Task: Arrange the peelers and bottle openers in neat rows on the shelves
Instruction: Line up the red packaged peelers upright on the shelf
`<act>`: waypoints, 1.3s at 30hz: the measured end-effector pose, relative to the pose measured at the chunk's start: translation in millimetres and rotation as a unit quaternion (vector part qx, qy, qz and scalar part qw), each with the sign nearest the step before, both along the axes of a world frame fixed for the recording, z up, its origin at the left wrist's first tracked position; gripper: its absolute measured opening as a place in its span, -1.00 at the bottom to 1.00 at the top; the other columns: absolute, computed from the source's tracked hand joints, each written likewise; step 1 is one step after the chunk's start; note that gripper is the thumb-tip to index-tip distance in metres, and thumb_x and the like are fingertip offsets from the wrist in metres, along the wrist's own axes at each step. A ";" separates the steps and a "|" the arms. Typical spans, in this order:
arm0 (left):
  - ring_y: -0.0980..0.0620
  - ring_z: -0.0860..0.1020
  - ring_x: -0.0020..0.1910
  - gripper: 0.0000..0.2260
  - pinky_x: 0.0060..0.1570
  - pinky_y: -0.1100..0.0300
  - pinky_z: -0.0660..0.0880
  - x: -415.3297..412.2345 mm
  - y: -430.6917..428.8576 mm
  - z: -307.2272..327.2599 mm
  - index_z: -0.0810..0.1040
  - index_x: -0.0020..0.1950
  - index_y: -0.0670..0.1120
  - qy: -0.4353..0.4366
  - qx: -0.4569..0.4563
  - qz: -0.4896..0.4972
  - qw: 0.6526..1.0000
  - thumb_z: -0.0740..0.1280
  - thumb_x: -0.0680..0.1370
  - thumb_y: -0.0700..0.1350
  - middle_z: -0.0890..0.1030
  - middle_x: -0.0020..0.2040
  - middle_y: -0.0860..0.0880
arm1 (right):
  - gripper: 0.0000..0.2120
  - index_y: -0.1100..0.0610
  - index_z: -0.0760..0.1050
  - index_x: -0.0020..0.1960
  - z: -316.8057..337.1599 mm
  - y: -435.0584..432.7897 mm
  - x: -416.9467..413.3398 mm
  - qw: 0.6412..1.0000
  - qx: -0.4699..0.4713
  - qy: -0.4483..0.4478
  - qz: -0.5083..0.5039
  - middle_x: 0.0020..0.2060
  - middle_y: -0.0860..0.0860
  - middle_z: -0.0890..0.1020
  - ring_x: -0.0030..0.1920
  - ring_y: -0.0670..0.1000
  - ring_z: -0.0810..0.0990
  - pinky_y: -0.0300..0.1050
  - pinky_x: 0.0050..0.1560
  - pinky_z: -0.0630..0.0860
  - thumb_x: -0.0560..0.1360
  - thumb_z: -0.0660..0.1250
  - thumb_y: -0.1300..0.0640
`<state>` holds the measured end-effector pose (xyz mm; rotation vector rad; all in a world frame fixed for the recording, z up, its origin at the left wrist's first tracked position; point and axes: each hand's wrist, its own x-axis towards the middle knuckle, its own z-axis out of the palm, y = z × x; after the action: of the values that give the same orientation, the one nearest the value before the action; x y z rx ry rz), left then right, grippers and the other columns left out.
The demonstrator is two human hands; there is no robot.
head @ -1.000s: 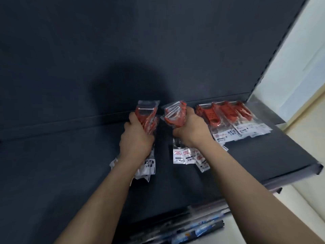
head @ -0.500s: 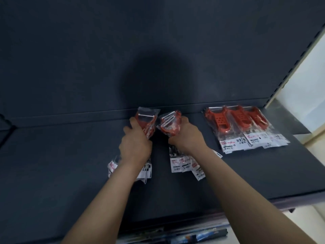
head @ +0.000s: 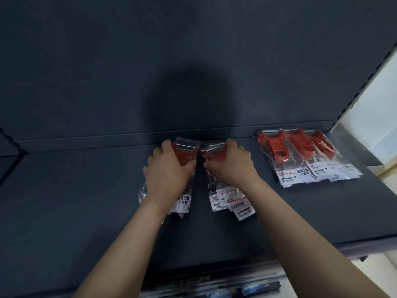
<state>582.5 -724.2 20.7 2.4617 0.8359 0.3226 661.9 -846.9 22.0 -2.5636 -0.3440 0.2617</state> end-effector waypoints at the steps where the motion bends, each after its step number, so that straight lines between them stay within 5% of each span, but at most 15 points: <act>1: -0.20 0.44 0.16 -0.46 0.16 -0.12 0.39 -3.0 -1.0 0.8 0.32 0.29 -0.10 -0.005 0.001 -0.001 1.000 0.38 0.43 0.12 0.47 0.19 -0.16 | -0.29 0.16 0.20 0.39 0.9 -1.6 -0.9 1.000 0.000 -0.007 0.009 0.29 0.17 0.38 0.31 0.22 0.28 0.10 0.27 0.31 0.39 0.41 -0.11; 12: -0.23 0.49 -0.01 -0.78 -0.02 -0.06 0.46 -9.8 -25.0 -4.1 0.55 0.12 -0.11 -0.061 0.038 0.074 0.995 0.32 0.49 -0.13 0.58 -0.04 -0.19 | -0.59 0.21 0.44 0.21 11.5 -20.1 1.8 0.994 -0.060 -0.006 0.092 0.12 0.18 0.54 0.13 0.20 0.52 0.00 0.08 0.51 0.46 0.32 0.00; 19: -0.20 0.47 -0.01 -0.82 -0.01 -0.01 0.40 -11.1 -30.6 -7.4 0.58 0.07 -0.16 -0.087 0.076 0.095 0.989 0.33 0.49 -0.16 0.57 -0.05 -0.19 | -0.83 0.20 0.50 0.01 9.3 -22.5 4.8 0.992 -0.044 -0.038 0.116 0.00 0.16 0.60 -0.01 0.19 0.58 -0.12 -0.18 0.41 0.48 0.28 0.14; 26: -0.16 0.47 -0.01 -0.84 0.05 -0.02 0.40 -1.2 -44.5 9.2 0.63 0.02 -0.14 -0.181 0.086 0.082 0.976 0.39 0.46 -0.18 0.61 -0.02 -0.14 | -0.79 0.19 0.48 -0.04 17.5 -29.4 17.0 0.991 0.020 -0.099 0.092 -0.08 0.15 0.60 -0.05 0.20 0.56 -0.07 -0.19 0.43 0.47 0.31 0.04; 32: -0.11 0.46 -0.02 -0.83 -0.05 0.20 0.29 37.3 -85.2 19.0 0.65 0.04 -0.04 -0.183 0.053 0.023 0.982 0.39 0.48 -0.06 0.61 -0.03 -0.12 | -0.81 0.18 0.52 -0.05 26.8 -74.7 46.6 0.990 0.036 -0.131 0.024 -0.11 0.13 0.60 -0.06 0.17 0.57 -0.10 -0.19 0.39 0.46 0.33 0.05; 39: -0.10 0.52 0.04 -0.70 0.09 0.03 0.46 86.4 -152.0 16.0 0.62 0.14 -0.09 -0.171 -0.025 -0.062 0.983 0.41 0.46 0.00 0.59 0.04 -0.14 | -0.74 0.19 0.52 -0.19 30.9 -148.8 86.0 0.987 0.025 -0.146 -0.059 -0.27 0.10 0.59 -0.27 0.11 0.49 -0.14 -0.25 0.34 0.48 0.28 -0.02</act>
<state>669.0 -876.2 36.7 2.3076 0.5356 0.6478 747.8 -995.7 52.9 -2.5610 -0.2987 -0.1675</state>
